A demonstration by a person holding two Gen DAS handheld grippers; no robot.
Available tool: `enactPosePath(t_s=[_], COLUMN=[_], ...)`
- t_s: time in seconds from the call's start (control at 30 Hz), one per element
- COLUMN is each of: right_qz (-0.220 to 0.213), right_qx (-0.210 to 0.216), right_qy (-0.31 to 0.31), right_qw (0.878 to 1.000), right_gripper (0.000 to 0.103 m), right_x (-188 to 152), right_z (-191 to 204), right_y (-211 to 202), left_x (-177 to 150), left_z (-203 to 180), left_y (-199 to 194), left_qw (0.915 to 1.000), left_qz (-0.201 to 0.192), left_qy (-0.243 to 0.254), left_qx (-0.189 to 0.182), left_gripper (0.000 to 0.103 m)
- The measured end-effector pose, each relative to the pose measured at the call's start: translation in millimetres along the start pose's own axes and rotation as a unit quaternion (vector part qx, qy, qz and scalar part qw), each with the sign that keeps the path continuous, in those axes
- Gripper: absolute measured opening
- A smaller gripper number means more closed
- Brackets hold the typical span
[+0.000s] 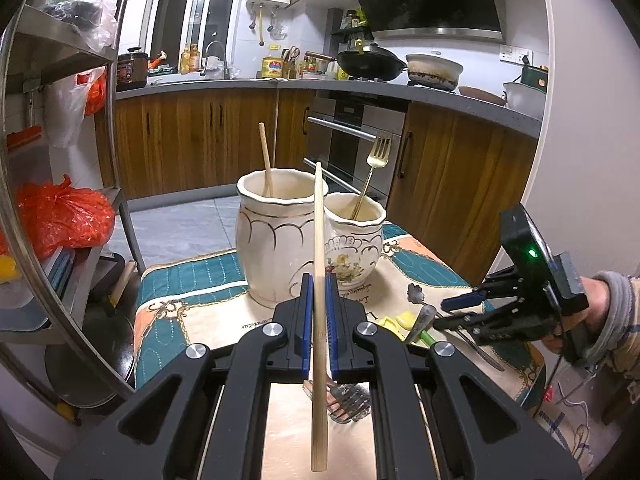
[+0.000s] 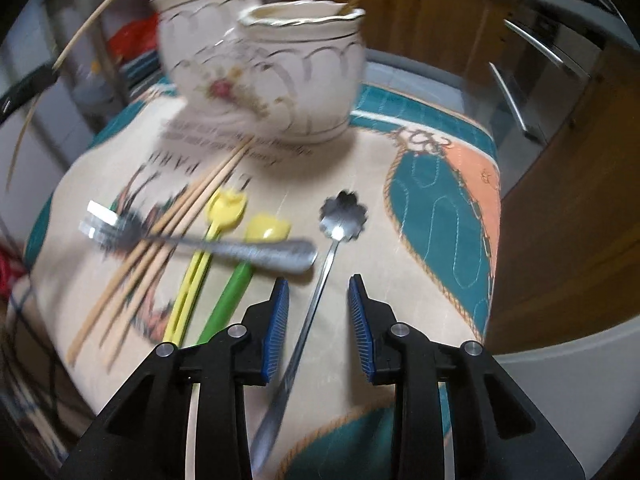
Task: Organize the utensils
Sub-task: 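Grasp the silver flower-handled spoon by its handle with the right tool, then carry the spoon over the short cup while the left tool carries the chopstick over the tall cup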
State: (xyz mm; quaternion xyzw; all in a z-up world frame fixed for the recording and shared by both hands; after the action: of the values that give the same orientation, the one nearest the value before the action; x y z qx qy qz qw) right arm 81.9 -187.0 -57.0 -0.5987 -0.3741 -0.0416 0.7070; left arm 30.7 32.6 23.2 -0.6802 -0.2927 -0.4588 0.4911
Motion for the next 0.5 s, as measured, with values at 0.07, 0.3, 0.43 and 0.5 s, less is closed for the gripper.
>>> enactPosePath(t_s=[0.07, 0.3, 0.43, 0.5], right_qz=[-0.012, -0.045, -0.063, -0.085], right_qx=[-0.003, 0.003, 0.001, 0.001], right_qy=[0.01, 0.041, 0.041, 0.042], right_qw=[1.0, 0.998, 0.997, 0.995], right_gripper=[0.025, 0.005, 0.004, 0.002], right_x=[1, 4, 3, 2], right_z=[1, -7, -4, -4], right_y=[2, 8, 4, -6], left_x=[0, -2, -3, -3], left_z=[2, 4, 3, 4], left_y=[-1, 2, 4, 5], left_qw=[1.0, 1.0, 1.0, 1.0], left_qz=[0.0, 0.001, 0.0, -0.001], left_qy=[-0.001, -0.008, -0.008, -0.009], left_qx=[0.002, 0.001, -0.001, -0.001], left_gripper=[0.006, 0.006, 0.006, 0.006])
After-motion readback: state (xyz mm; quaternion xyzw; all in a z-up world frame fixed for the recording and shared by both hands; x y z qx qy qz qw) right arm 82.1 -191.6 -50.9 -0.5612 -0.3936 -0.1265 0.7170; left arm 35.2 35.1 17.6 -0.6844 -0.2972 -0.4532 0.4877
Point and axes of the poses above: each gripper's, at about its wrist camera, not at the fingertips, and y roughly the way its jaws point, z to its left, x to its top, the point moved 2 cm from there along y, roughly the way its jaws point, and after that the axes turned 6 degrees about -z, right-handed, at the moved point
